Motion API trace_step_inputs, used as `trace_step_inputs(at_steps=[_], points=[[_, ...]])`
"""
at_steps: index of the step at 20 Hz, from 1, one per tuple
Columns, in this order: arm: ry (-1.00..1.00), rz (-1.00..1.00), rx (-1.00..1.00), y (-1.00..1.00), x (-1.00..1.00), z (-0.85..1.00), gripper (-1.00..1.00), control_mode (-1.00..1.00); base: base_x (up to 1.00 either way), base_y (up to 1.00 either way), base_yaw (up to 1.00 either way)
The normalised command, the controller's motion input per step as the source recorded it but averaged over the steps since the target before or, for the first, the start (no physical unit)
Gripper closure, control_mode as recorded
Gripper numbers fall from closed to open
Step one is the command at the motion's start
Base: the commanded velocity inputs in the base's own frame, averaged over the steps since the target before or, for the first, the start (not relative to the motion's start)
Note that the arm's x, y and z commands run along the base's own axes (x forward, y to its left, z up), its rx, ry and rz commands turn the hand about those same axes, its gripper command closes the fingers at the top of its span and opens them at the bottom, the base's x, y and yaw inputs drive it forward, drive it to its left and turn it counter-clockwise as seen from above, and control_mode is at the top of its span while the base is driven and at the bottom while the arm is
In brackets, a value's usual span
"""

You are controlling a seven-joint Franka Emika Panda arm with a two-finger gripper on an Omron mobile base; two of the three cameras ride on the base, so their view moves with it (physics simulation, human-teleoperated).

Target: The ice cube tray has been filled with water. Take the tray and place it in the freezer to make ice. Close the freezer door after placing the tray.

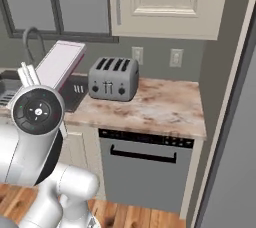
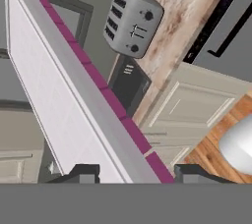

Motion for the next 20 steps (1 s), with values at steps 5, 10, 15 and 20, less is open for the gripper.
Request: trace_step_inputs(at_steps=[5, 10, 15, 20], points=[[0.0, 0.0, 0.0, 0.0, 0.0, 0.0, 1.0, 1.0, -1.0, 0.05, 0.0], [0.0, 0.0, 0.0, 0.0, 0.0, 0.0, 1.0, 1.0, -1.0, 0.0, 0.0], [0.0, 0.0, 0.0, 0.0, 0.0, 0.0, 1.0, 1.0, -1.0, -0.17, 0.0], [0.0, 0.0, 0.0, 0.0, 0.0, 0.0, 1.0, 1.0, -0.9, -0.85, -0.01]])
